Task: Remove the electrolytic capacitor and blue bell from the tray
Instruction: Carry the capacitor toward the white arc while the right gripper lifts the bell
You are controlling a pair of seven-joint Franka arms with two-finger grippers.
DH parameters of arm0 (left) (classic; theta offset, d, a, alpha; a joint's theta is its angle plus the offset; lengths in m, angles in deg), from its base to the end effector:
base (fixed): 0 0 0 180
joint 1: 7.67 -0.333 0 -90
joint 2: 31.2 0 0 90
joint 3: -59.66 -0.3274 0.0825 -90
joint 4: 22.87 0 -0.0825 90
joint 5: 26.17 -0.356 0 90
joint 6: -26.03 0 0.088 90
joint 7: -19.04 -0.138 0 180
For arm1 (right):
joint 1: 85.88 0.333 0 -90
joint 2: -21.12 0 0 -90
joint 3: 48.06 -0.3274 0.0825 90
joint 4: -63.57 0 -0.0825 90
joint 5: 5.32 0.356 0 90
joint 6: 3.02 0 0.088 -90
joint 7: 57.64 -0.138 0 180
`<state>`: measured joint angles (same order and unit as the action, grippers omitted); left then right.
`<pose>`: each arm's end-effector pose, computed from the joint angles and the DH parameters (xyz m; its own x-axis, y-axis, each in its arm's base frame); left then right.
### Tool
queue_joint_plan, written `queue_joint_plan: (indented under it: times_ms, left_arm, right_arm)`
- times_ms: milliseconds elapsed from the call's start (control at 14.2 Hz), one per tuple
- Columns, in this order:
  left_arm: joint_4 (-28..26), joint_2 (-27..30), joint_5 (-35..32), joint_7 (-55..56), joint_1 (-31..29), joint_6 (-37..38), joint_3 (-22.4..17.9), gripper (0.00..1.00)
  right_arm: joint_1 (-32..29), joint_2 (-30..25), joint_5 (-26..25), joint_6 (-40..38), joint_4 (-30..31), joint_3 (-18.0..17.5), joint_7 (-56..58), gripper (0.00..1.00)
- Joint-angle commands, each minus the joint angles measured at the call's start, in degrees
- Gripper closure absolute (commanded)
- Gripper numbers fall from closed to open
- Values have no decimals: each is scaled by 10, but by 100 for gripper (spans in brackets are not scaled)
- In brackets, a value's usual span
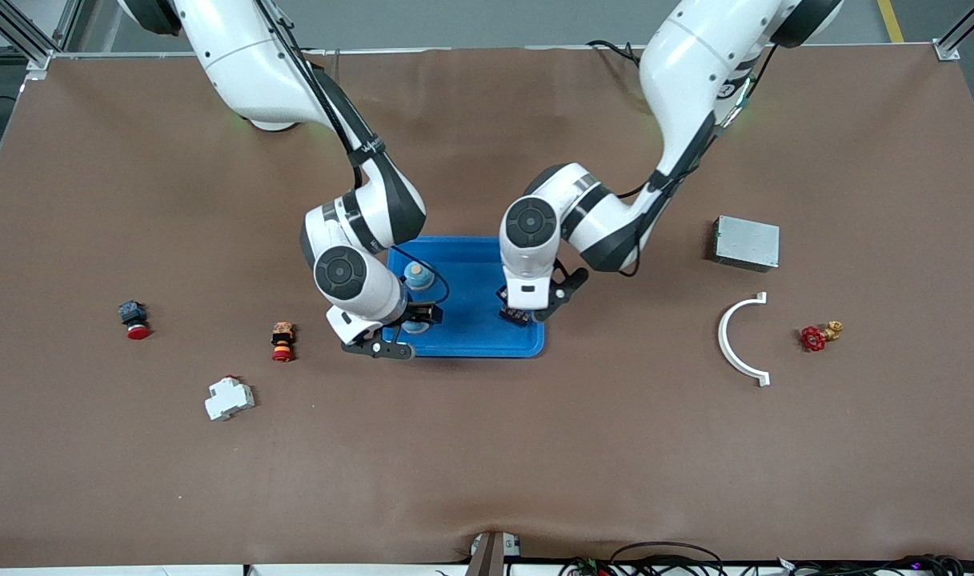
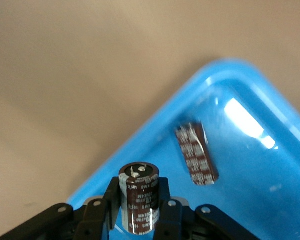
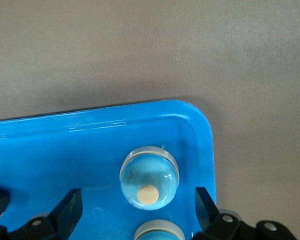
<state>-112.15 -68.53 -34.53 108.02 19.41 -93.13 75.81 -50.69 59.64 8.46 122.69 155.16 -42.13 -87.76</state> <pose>0.5128 -0.4320 0.2617 0.7173 0.6948 -0.0520 0.6885 -0.7183 -0.1002 0.5751 0.3485 0.2295 0.9824 -0.1369 -0.1274 -0.1459 -0.9872 -0.0645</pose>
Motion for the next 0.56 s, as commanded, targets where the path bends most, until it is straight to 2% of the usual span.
queue_joint_plan:
  times_ms: [0,212,494]
  left_arm:
    - [-30,72,-12,-27,-33,45,2,100]
    - [-70,105,-13,-72,-89,46,3,100]
    - [-97,103,-17,-123,-162,46,1,100]
  right_arm:
    - [3,16,-25,3,-8,1,-8,0]
    - [8,22,-24,6,-8,1,-9,0]
    - [14,29,-21,17,-8,0,-9,0]
